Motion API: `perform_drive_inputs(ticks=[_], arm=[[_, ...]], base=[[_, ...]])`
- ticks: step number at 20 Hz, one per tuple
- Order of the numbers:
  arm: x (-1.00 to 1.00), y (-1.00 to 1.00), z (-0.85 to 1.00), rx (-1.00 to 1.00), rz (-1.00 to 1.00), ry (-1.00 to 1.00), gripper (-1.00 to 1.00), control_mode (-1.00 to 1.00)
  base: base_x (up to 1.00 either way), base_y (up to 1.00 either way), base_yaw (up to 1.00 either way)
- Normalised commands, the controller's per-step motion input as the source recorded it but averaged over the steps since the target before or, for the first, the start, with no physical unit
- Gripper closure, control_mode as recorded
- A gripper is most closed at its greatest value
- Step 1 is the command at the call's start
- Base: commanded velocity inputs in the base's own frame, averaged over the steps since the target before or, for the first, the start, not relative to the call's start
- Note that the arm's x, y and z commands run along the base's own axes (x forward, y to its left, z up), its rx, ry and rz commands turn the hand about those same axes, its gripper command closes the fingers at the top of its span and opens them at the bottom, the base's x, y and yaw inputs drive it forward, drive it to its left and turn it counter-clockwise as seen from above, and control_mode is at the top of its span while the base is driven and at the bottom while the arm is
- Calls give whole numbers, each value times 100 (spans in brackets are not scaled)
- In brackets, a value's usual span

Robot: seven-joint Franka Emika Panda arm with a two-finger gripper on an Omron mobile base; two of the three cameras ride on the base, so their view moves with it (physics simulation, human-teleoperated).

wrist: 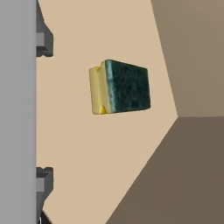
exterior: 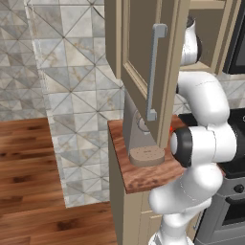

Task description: Pick the spray and sponge from the cabinet and place them on the counter.

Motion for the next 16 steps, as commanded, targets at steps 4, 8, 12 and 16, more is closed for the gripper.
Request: perform_drive_inputs(ticks=[4, 8, 12, 16], arm=[[24, 0, -7, 0, 0, 0, -100, -100], [24, 0, -6, 0, 0, 0, -100, -100], [24, 0, -4, 0, 0, 0, -100, -100], [22, 0, -1, 0, 0, 0, -100, -100]], base=[[0, 0, 0], [0, 0, 0], [0, 0, 0], [0, 0, 0]])
